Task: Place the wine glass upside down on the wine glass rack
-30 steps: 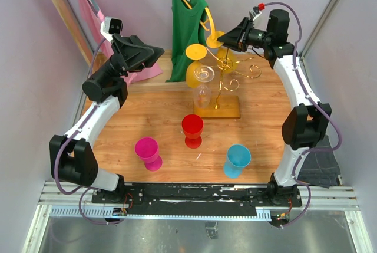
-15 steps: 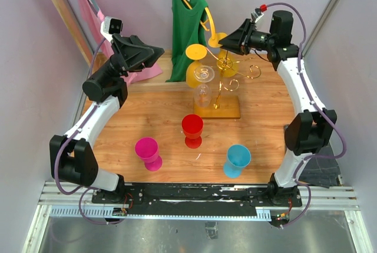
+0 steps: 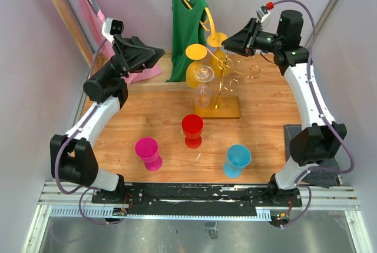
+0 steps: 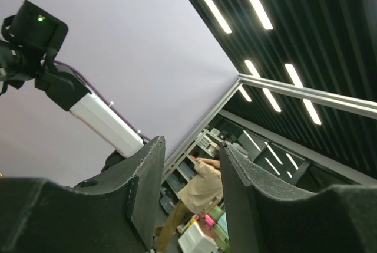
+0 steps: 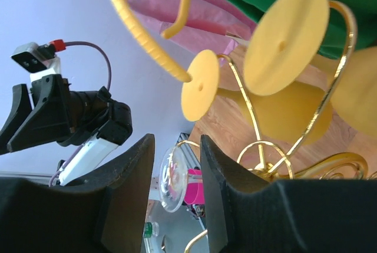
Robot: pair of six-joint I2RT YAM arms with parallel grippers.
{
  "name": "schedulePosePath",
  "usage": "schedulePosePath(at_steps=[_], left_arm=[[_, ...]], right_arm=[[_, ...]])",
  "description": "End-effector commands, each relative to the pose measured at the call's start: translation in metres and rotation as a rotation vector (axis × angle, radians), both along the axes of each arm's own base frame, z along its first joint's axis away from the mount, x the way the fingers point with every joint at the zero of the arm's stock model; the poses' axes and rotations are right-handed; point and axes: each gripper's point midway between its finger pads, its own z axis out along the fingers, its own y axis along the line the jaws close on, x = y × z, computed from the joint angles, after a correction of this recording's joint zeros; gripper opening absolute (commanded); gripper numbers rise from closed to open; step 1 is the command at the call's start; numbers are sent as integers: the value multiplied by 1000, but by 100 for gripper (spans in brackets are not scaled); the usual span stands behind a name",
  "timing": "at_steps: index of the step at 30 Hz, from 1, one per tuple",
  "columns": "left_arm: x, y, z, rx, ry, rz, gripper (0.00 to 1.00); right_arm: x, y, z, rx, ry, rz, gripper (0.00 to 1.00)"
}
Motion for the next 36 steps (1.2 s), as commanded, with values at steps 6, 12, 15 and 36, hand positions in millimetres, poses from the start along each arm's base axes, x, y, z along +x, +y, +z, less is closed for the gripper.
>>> schedulePosePath(at_steps=[6,12,15,36], left_arm=[[3,-17,-37,220,-72,49,45],[28,-27,-87,479,43,183,45],[38,-24,-116,633,78,281,46],[7,-33,-254,1341,81,540,41]], right_arm=[[-37,-19,49,-10,-177,-34,42],[-48,-30,61,-15,-220,-66,43],[-53,-33,65,-15,-232,-73,43],[-56,-36,65,-17,-233,-101,44]])
